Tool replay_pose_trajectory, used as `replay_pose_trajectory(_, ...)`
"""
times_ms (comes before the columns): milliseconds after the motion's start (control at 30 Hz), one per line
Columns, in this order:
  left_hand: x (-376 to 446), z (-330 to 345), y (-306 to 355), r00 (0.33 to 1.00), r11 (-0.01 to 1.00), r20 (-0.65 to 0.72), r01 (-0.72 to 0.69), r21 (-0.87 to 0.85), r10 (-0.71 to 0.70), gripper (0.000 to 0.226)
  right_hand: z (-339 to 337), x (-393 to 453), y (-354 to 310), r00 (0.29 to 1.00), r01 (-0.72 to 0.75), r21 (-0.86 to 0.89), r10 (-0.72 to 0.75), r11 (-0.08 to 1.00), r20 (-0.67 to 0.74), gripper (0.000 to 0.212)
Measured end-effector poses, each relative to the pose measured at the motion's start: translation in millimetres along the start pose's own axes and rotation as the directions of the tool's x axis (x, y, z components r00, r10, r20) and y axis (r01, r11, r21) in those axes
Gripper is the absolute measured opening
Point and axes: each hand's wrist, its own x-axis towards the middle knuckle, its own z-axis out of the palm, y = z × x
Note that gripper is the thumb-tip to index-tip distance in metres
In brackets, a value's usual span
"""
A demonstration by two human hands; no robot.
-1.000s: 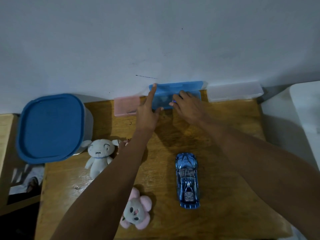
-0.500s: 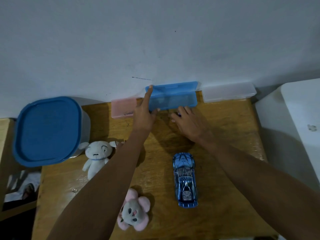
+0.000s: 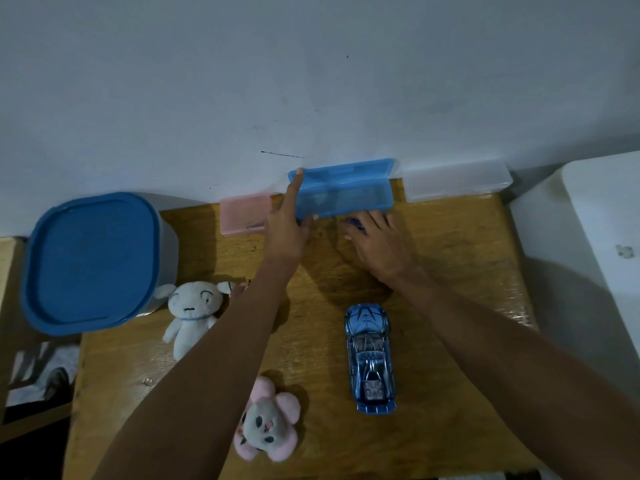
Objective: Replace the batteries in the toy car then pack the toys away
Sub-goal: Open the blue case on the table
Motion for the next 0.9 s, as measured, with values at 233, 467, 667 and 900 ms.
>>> replay_pose_trajectory(233,0.9,-0.1,0.6,1.000,1.000,0.003,0.017,0.009,-0.017,0.093,1.8,-1.4,1.6,0.997,-0.002,0.032,0.005,0.999,-0.080,0.032)
replay_pose_trajectory(467,-1.5,-3.1,8.2,0.999,0.999,0.004,0.047,-0.019,-0.047,0.092,-35.4,28.7,12.5,0.851,-0.405,0.356,0.489,0.842,-0.189,0.039)
replay_pose_trajectory(667,-1.1,-1.5,8.0,0.999,0.999,-0.015,0.045,-0.017,-0.045,0.086,-45.9,36.8,22.1,0.795,-0.486,0.415,0.586,0.769,-0.155,0.029)
replay_pose_trajectory(900,-0.9,-1.6,6.0,1.000,1.000,-0.006,-0.004,0.019,0.004,0.059,-34.3,21.9,17.2,0.805,-0.488,0.495,0.590,0.719,-0.063,0.025)
